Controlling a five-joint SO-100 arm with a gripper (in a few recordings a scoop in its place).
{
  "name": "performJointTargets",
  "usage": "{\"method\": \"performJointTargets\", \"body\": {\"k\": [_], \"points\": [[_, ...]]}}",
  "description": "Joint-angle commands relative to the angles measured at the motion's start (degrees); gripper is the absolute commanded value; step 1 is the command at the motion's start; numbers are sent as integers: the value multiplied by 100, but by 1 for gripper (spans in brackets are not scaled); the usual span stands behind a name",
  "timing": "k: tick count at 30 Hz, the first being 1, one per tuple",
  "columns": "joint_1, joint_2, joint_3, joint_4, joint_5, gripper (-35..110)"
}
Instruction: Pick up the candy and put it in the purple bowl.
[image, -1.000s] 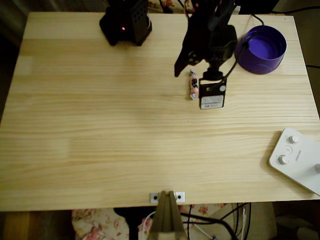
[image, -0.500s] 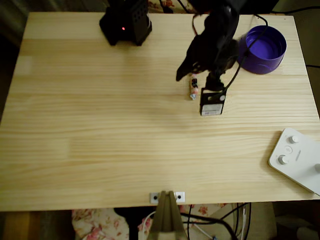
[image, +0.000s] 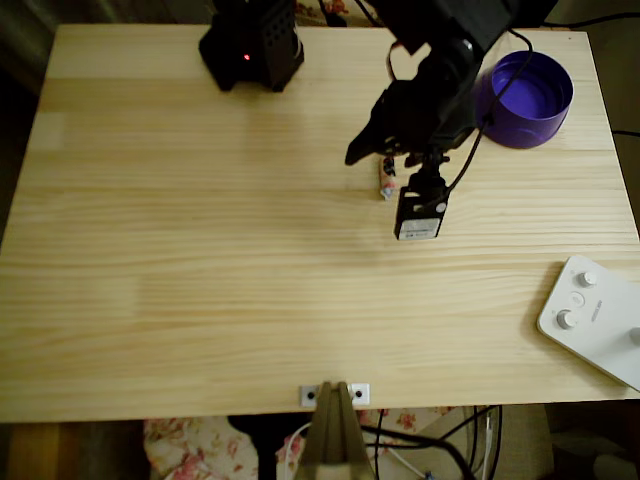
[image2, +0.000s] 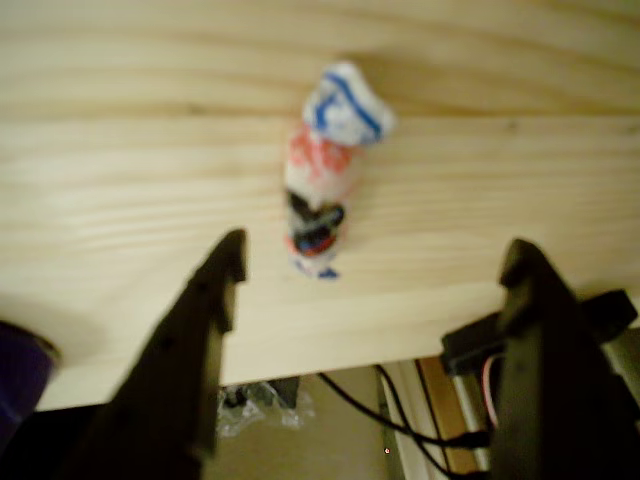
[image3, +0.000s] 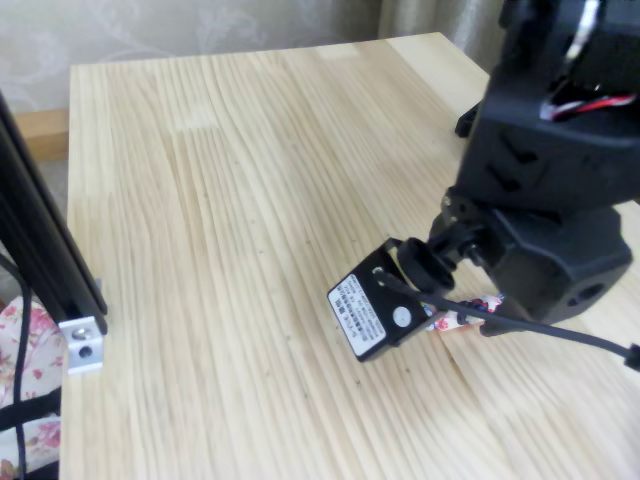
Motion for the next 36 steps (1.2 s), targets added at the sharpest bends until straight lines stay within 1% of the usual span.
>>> {"method": "performJointTargets", "body": {"k": [1, 9, 15, 24, 36], "points": [[-255, 492, -387, 70, 246, 36], [-659, 545, -272, -246, 589, 36], [-650, 396, -246, -545, 624, 36], [-536, 176, -202, -615, 554, 36], [-712, -70, -176, -677, 642, 35]]}}
